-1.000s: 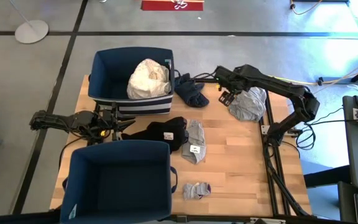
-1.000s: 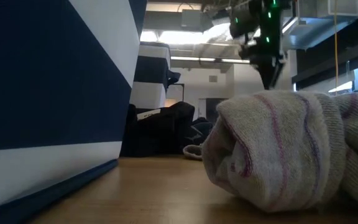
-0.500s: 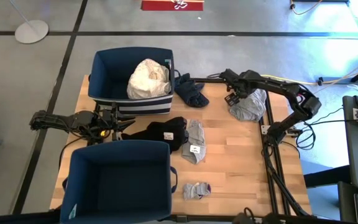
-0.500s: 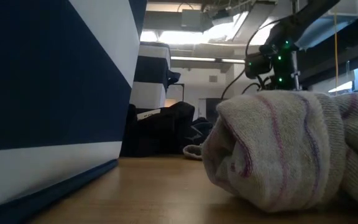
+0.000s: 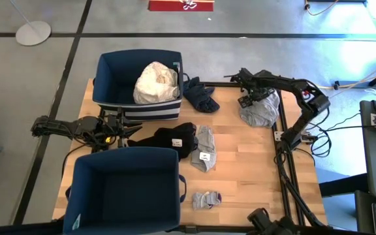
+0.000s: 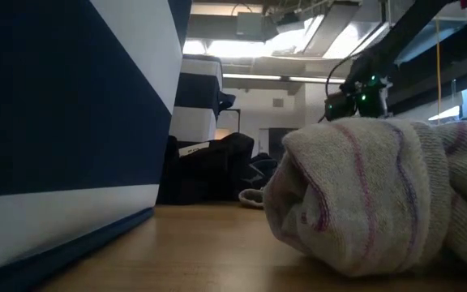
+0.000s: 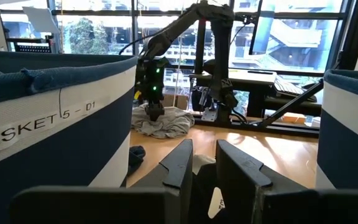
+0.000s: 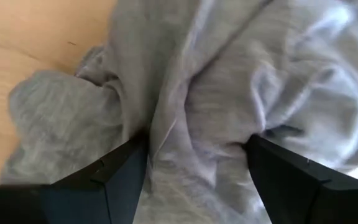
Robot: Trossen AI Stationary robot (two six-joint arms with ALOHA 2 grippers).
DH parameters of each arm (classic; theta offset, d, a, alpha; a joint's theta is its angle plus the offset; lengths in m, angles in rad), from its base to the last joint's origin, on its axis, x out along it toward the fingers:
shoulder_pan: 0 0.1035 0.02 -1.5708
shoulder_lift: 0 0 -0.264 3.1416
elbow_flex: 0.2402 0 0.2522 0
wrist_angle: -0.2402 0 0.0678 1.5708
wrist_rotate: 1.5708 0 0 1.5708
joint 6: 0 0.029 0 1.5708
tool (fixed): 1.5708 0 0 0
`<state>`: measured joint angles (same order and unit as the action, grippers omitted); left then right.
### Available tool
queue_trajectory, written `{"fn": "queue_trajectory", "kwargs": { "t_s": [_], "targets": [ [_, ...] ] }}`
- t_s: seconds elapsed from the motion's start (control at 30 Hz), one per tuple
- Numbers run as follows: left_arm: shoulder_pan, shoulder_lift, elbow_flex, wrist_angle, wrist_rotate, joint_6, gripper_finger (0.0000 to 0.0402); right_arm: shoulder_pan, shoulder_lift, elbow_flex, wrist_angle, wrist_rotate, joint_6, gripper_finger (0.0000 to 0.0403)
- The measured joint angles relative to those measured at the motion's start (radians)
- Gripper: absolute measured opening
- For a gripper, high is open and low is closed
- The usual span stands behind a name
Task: Sort clothes
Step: Put the gray pants into the bottom blue laundry organizer
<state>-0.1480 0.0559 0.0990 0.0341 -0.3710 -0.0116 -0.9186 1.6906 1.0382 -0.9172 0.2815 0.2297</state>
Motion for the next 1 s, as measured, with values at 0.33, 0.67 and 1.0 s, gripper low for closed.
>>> {"fn": "queue_trajectory", "kwargs": {
  "t_s": [0.33, 0.67, 1.0],
  "targets": [
    [0.0, 0.0, 0.0, 0.0, 0.0, 0.0, 0.006, 0.016, 0.131, 0.006, 0.034, -0.112, -0.052, 0.0269],
    [0.0, 0.0, 0.0, 0.0, 0.0, -0.012, 0.006, 0.028, 0.135, 0.004, 0.038, -0.144, -0.052, 0.0213],
    [0.0, 0.0, 0.0, 0.003, 0.0, -0.012, 0.006, 0.138, 0.136, 0.001, 0.076, -0.135, -0.138, 0.0042]
  ]
}}
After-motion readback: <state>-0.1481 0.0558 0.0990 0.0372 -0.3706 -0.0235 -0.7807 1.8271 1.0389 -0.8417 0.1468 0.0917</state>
